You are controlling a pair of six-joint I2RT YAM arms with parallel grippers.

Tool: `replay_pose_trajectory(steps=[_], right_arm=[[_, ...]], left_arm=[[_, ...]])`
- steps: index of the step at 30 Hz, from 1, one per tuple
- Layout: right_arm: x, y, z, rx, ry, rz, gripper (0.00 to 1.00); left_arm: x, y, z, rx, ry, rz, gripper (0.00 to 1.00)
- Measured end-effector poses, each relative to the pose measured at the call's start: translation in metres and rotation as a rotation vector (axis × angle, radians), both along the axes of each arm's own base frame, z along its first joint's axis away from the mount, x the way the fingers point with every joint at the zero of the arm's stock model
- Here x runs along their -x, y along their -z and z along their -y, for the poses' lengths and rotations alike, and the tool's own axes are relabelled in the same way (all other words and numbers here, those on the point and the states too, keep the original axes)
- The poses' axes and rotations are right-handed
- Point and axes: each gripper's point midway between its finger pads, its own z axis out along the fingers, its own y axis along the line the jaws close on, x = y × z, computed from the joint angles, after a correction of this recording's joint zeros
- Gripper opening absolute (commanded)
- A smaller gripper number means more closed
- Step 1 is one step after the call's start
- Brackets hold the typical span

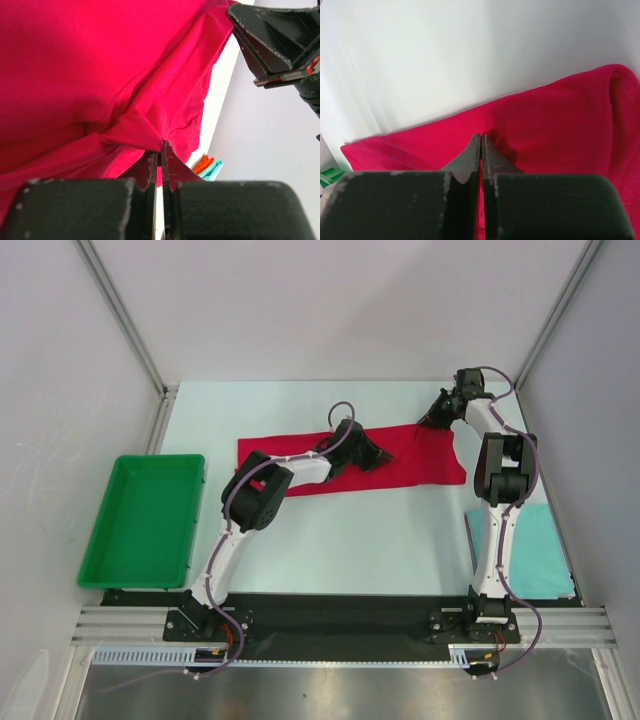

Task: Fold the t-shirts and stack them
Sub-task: Fold the tshirt

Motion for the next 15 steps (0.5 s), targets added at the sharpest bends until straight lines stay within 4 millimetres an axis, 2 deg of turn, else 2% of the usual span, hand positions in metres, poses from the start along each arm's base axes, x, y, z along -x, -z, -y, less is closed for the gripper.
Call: replay_pose_trajectory(steps=[9,15], right_arm=[[0.000,-0.003,-0.005,-0.037,0.000,-0.002,0.00],[-0.005,-0.010,-0.009,-0.089,0.021,0.008,0.00]], left_arm=[[-0.011,0.012,-0.024,0.001,-0.032,-0.031,0.01],[-0.013,0.015,-0.031,0.035,-0.051,-0.050,0.00]])
